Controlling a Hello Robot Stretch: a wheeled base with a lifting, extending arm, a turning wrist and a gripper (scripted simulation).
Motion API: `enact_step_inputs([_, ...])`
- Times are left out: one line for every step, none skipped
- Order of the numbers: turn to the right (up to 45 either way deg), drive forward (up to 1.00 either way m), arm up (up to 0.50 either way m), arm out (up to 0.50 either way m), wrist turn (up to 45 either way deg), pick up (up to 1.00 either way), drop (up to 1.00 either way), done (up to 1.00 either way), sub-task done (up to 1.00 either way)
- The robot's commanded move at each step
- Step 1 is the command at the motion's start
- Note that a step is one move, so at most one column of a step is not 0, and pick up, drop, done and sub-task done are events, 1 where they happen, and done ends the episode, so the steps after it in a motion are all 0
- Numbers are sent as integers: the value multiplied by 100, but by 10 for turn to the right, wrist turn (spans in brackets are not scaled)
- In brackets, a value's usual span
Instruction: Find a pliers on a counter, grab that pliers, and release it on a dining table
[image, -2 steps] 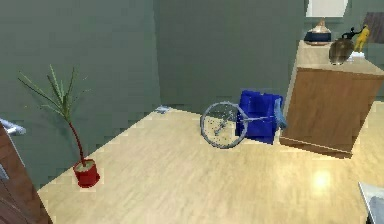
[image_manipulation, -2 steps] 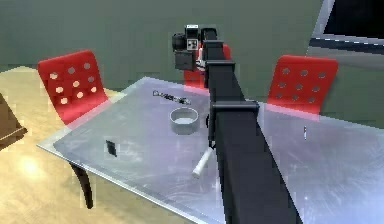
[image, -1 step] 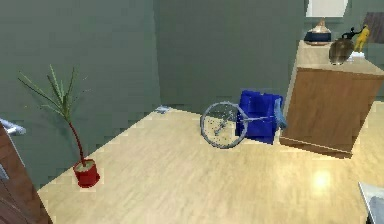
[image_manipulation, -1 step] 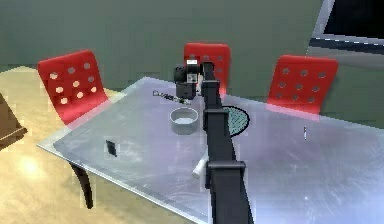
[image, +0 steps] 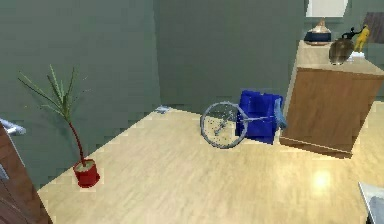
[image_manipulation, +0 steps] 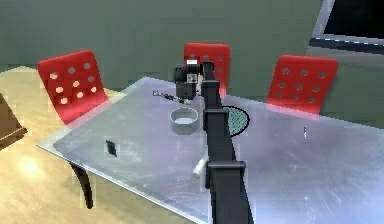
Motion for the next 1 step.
enact_step_inputs([0,0,0,0,0,0,100,0,0])
